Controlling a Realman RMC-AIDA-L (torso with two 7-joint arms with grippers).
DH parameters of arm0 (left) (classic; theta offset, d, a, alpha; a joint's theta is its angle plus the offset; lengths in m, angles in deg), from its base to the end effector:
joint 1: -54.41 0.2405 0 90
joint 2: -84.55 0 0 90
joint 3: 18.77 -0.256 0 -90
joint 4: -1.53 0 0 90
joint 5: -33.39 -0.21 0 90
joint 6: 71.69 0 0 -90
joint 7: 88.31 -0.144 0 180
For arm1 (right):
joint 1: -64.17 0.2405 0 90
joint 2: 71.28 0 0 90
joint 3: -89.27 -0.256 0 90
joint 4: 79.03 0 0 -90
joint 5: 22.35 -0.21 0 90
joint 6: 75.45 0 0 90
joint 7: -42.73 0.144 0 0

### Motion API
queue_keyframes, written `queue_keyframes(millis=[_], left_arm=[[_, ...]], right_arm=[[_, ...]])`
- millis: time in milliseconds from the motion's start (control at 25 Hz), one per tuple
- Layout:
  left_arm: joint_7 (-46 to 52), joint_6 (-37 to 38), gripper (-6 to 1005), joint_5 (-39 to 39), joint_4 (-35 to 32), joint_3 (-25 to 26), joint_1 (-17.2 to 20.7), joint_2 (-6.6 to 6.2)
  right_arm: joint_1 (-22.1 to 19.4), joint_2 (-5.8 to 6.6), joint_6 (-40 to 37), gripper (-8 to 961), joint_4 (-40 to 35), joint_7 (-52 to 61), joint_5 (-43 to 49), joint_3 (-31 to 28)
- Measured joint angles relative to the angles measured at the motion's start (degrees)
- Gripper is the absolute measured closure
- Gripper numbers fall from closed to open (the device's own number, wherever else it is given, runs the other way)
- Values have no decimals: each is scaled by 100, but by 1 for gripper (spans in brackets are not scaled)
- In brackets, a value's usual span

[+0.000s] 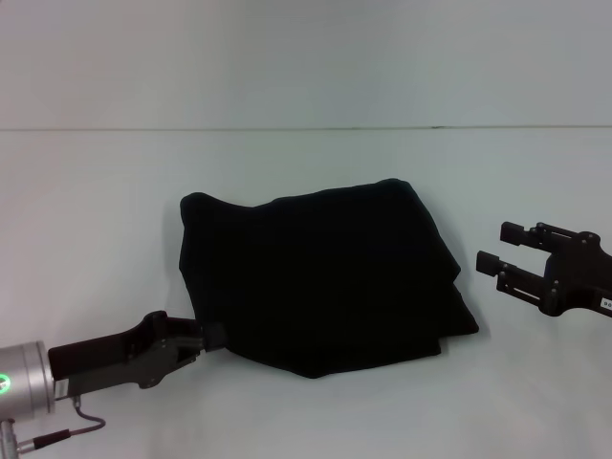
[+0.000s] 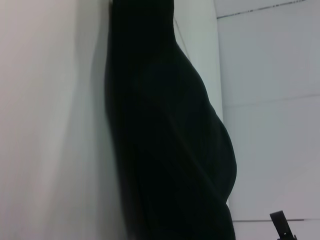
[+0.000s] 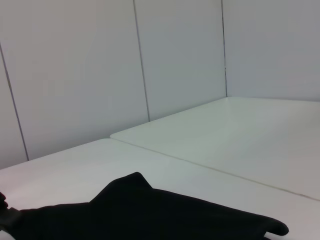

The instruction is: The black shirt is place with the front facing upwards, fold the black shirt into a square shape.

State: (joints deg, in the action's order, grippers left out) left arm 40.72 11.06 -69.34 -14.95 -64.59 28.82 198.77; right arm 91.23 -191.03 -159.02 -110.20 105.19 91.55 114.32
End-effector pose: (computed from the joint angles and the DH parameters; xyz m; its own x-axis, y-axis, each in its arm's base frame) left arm -0.3172 0.2870 -0.0271 -0.2110 0.9054 0.3683 0.8970 0.0296 0.4411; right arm 0.3063 0.3216 0.0075 0.7726 -0.2271 -0.5928 -0.5168 -0.7674 -0.3796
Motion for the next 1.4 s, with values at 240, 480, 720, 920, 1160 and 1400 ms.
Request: queue_keyframes(millis=[240, 480, 720, 920, 1160, 1400], left_arm=[[-334, 271, 854, -145, -251, 50, 22, -46], [-1298, 830, 787, -155, -722, 429, 225, -187], [-3454, 1160, 619, -183, -1381, 962, 459, -83], [-5165, 1245, 380, -211, -1560, 915, 494, 23], [-6553, 1178, 162, -236, -1599, 948, 643, 255], [-6792, 821, 35, -349, -1604, 917, 774, 399]], right_arm=[[-8, -3, 39, 346, 10, -2, -1, 0], [-32, -3, 62, 346, 45, -11, -179, 1], [76, 1, 77, 346, 303, -440, -317, 0], [225, -9, 54, 347, 636, -941, -362, 6], [153, -11, -9, 339, 1126, -1767, -371, 4], [-137, -13, 268, 327, 1431, -2131, -346, 23]])
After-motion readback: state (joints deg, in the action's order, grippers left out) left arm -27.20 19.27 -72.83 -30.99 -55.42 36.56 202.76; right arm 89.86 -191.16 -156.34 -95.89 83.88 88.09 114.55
